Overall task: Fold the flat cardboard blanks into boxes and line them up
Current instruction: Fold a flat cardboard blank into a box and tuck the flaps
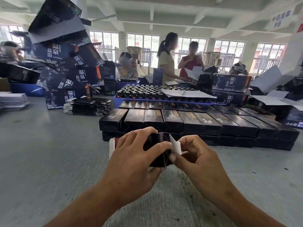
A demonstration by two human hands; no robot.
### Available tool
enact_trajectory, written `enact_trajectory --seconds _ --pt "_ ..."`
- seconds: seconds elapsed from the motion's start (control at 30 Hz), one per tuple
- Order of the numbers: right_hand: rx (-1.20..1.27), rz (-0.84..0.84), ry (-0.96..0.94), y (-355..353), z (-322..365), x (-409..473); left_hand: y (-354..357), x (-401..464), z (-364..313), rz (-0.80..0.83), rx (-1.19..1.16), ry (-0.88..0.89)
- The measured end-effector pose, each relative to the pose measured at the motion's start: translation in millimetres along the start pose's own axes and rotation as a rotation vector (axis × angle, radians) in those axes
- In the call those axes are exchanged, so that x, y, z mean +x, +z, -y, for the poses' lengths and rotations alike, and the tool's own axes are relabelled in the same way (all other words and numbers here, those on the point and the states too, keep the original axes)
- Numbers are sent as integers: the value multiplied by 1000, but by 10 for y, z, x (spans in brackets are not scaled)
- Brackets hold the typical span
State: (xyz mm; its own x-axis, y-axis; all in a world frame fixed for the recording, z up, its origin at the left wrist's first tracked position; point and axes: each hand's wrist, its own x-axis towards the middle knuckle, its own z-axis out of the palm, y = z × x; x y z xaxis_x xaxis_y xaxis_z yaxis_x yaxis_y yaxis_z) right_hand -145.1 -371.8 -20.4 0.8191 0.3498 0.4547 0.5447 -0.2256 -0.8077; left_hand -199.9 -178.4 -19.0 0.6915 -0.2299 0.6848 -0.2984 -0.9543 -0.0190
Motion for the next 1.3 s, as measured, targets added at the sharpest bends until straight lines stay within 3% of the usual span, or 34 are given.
enact_trajectory --seconds 0.3,0.47,0.63,0.77,1.03,1.3 --pt "87 53 -6 -33 59 -13 -10 3 -18 -24 -40 -18" --pt "175 18 83 -43 34 30 0 -4 -61 -17 -15 -1" --pt "271 124 181 -58 16 35 16 1 -63 -40 -20 12" --pt "308 99 199 -55 30 31 22 0 -66 -54 -7 39" --pt "269 76 176 -54 52 26 24 11 -83 -71 -7 63" --pt "76 20 68 -2 48 -6 12 3 -80 -52 -8 58"
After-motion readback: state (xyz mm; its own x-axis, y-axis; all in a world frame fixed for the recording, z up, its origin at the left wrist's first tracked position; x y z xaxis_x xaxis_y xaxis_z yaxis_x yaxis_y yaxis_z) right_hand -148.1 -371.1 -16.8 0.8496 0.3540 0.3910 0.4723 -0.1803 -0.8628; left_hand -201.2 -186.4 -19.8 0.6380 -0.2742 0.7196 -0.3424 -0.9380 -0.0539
